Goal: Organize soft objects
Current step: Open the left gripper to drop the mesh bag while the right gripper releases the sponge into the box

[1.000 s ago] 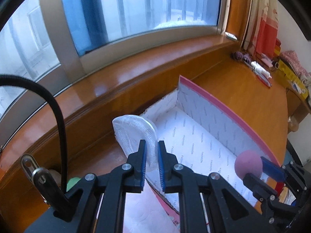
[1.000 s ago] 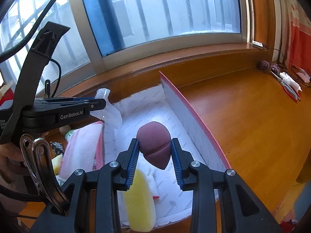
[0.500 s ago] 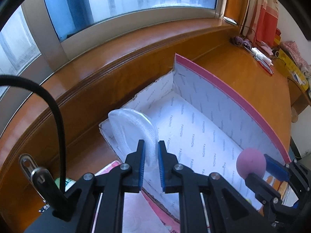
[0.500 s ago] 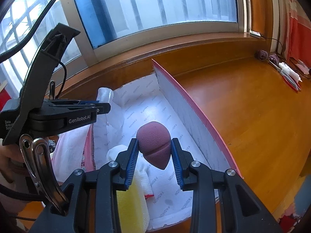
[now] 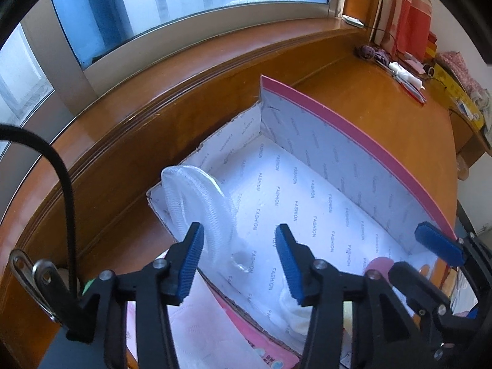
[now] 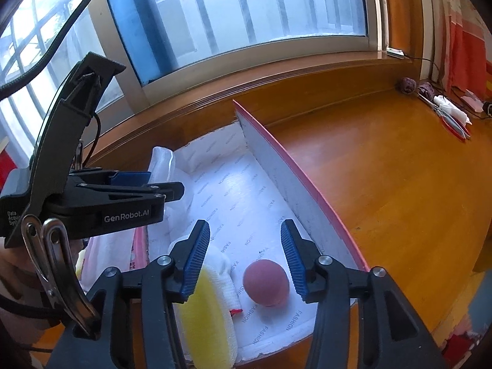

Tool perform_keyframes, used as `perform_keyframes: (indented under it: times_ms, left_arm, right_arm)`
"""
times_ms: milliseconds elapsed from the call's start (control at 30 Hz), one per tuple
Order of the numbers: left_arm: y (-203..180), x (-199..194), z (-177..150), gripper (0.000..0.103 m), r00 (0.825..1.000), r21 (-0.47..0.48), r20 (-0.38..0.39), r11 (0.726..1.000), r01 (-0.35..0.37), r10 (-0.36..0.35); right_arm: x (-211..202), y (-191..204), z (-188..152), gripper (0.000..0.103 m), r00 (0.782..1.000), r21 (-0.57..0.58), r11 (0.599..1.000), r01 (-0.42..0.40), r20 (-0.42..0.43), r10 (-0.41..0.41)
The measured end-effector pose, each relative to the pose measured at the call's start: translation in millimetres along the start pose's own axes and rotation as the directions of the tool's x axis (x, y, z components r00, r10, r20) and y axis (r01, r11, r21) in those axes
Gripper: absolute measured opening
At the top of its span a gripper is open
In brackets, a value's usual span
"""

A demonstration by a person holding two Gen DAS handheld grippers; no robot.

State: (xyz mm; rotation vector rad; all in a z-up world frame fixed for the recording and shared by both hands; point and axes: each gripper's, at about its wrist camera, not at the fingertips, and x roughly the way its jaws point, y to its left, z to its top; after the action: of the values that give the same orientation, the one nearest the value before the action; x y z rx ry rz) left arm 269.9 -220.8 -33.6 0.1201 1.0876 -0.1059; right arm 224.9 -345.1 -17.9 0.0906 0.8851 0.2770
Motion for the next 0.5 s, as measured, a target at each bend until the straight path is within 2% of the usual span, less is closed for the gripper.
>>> perform_keyframes:
  times_ms: [133,500]
  left_arm:
    - [-0.7,-3.2,-0.2,0.060,1.000,0.008,0.015,1.000,-0.009,0.009]
    - [0.2,-11.9,-2.4,0.064,0.999,0.016,0.037,1.000,-0.014,0.014]
  right_arm:
    - [-1.8,0.9,0.2,0.050,1.000,-0.004,1.000,0.003,0.004,-0.003]
    - [-4.7,3.3,-1.1,0.050,1.000,-0.007,1.000,0.001,0.011,-0.001]
